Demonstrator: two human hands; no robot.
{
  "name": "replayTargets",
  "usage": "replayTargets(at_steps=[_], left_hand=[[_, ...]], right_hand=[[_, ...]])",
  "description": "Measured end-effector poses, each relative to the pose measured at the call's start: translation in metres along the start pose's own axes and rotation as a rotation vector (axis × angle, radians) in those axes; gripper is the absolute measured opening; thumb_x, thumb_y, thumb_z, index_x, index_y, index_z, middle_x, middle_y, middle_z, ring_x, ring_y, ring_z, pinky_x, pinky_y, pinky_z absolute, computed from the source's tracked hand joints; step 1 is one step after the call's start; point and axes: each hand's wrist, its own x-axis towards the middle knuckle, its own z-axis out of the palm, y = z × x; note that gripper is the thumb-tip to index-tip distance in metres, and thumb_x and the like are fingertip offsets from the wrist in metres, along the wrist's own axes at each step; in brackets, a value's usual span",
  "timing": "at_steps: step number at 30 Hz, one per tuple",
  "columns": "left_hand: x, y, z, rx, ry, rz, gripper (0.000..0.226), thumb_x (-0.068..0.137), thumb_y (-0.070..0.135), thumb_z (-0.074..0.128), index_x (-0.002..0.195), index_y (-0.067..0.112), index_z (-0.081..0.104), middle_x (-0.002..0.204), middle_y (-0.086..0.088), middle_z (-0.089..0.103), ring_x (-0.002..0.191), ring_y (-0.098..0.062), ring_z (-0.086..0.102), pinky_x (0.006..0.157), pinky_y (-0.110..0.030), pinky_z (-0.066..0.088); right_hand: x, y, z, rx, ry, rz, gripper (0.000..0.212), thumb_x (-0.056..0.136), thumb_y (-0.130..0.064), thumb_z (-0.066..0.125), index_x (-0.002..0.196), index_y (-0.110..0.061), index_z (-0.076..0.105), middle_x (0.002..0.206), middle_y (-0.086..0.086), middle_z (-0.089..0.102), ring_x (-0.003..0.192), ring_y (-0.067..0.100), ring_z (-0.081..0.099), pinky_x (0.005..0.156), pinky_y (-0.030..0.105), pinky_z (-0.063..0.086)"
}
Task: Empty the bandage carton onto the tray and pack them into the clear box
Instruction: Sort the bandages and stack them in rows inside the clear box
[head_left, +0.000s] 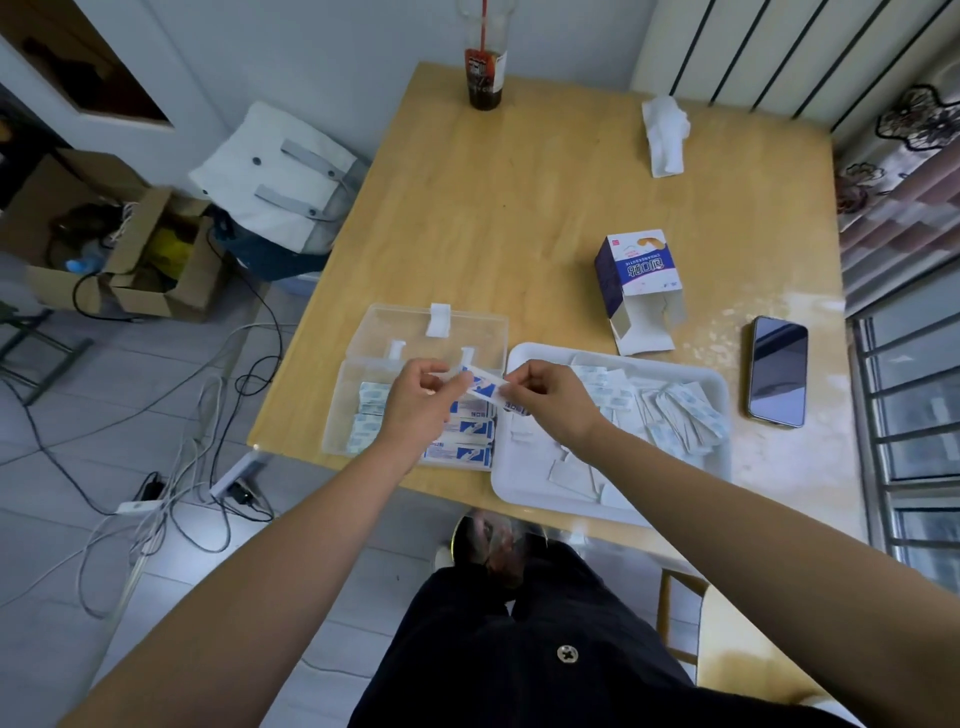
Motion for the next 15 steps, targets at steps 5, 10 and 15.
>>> replayTargets(at_steps=[5, 10, 15], left_hand=[[0.006, -0.005, -0.016, -0.002, -0.024, -0.067, 0.008, 0.09, 0.013, 0.064, 0.087, 0.006, 0.063, 0.07, -0.004, 0.061, 0.042, -0.008, 0.049, 0.039, -0.02, 0.032], [0.023, -0.023, -0.025, 0.14, 0.153, -0.198, 0.016, 0.088, 0.016, 0.066, 0.073, 0.017, 0.062, 0.069, -0.002, 0.064, 0.034, -0.004, 0.049, 0.045, -0.022, 0.036], [0.035, -0.029, -0.016, 0.192, 0.153, -0.247, 0.024, 0.085, 0.015, 0.068, 0.063, 0.018, 0.057, 0.063, 0.0, 0.063, 0.044, -0.012, 0.053, 0.049, -0.023, 0.041]], right_hand=[[0.007, -0.004, 0.012, -0.051, 0.004, -0.019, 0.008, 0.088, -0.018, 0.068, 0.089, -0.01, 0.067, 0.081, 0.003, 0.066, 0.069, 0.011, 0.056, 0.065, 0.022, 0.046], [0.005, 0.006, 0.005, -0.121, 0.116, 0.071, 0.011, 0.09, -0.02, 0.061, 0.1, -0.015, 0.063, 0.082, 0.0, 0.059, 0.071, 0.016, 0.054, 0.071, 0.031, 0.05], [0.003, 0.01, 0.005, -0.124, 0.019, 0.167, 0.017, 0.092, -0.018, 0.058, 0.108, -0.013, 0.059, 0.085, 0.002, 0.062, 0.067, 0.013, 0.056, 0.055, 0.015, 0.039]])
